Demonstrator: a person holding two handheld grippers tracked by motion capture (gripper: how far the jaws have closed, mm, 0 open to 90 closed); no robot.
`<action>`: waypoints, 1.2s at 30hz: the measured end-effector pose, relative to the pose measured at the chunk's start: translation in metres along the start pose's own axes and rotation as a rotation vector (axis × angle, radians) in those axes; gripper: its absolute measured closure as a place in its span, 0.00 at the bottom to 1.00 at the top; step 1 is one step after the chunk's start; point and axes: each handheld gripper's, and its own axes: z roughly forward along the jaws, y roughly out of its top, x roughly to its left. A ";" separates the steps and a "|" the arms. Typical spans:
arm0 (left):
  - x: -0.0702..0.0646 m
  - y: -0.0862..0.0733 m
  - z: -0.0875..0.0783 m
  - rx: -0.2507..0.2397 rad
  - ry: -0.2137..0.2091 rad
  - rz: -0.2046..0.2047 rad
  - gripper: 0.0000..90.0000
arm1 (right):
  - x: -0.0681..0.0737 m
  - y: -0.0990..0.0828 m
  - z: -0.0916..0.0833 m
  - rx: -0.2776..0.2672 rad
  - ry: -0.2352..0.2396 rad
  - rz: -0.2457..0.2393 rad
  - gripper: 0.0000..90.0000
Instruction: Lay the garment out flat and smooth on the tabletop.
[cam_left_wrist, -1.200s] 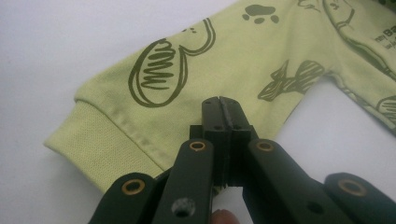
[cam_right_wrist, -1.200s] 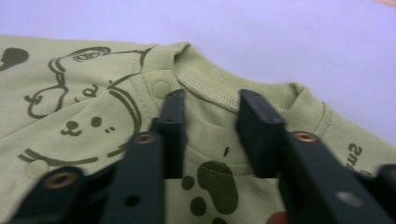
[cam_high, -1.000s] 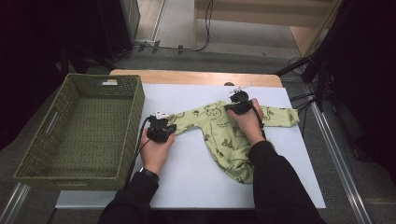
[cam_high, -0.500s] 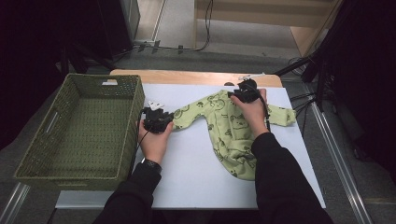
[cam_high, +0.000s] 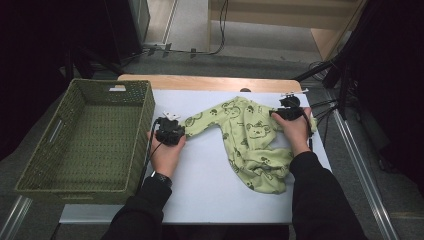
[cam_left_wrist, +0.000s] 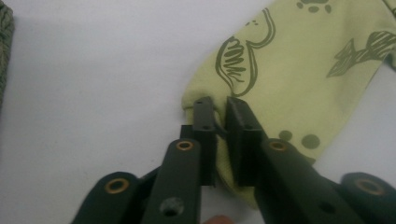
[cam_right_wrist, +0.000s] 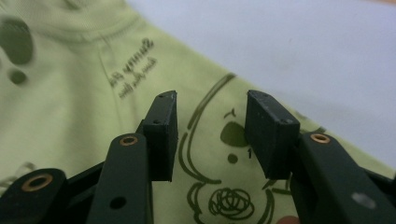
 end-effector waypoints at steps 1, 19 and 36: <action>0.000 0.000 0.000 -0.002 0.012 0.012 0.93 | 0.000 -0.001 0.000 -0.009 -0.005 -0.002 0.64; 0.004 -0.003 -0.005 -0.042 0.068 -0.011 0.65 | -0.038 -0.016 -0.042 -0.103 -0.054 0.032 0.66; 0.006 -0.008 -0.009 -0.051 0.055 -0.039 0.88 | -0.086 -0.097 -0.078 -0.121 -0.165 0.222 0.69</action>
